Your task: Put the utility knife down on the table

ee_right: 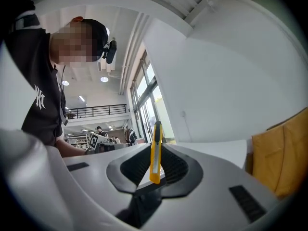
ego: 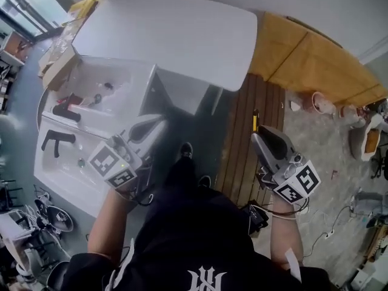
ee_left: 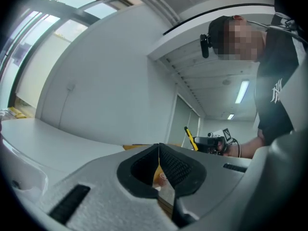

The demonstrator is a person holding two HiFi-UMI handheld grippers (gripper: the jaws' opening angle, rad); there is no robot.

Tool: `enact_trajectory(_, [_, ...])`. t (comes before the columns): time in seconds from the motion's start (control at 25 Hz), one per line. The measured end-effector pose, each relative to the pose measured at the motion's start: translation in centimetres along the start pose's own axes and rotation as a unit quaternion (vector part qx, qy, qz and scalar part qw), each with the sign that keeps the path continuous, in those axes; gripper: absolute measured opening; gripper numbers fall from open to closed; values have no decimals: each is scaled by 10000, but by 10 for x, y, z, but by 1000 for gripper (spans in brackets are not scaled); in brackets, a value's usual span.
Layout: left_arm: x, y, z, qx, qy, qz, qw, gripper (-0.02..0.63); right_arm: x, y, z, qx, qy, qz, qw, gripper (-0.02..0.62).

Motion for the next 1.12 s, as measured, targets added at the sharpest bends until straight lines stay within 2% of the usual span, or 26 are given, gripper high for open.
enact_trajectory(0.08, [-8, 1, 29, 5, -53, -37, 10000, 6, -30, 1, -12, 57, 20, 49, 10000, 54])
enact_trajectory(0.2, [-28, 3, 65, 118, -351, -189, 9991, 6, -74, 1, -29, 55, 44, 224, 9997, 54])
enact_trajectory(0.36, [-49, -1, 119, 254, -483, -34, 9985, 6, -148, 0, -46, 81, 127, 458, 9988, 54])
enact_trajectory(0.48, [-70, 1, 146, 413, -652, -19, 9970, 6, -195, 3, -58, 11, 206, 465, 9987, 54])
enact_trajectory(0.68, [-110, 11, 185, 412, -925, 2, 9949, 6, -240, 10, -90, 51, 258, 441, 9987, 54])
enact_trajectory(0.92, [-154, 15, 223, 416, -808, 113, 9958, 6, -258, 7, -150, 3, 332, 580, 9978, 54])
enact_trajectory(1.12, [-202, 24, 256, 520, -471, 1, 9975, 6, -276, 13, -222, -150, 449, 533, 9975, 54])
Point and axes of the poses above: the fingertips, and each gripper's own axes: x backward along the fingers, z to its left, y out of its top, the point moved 8 cm from there along x, backward along the fingers, and after that the axes turned 3 degrees about -y, right-handed, at the moved point
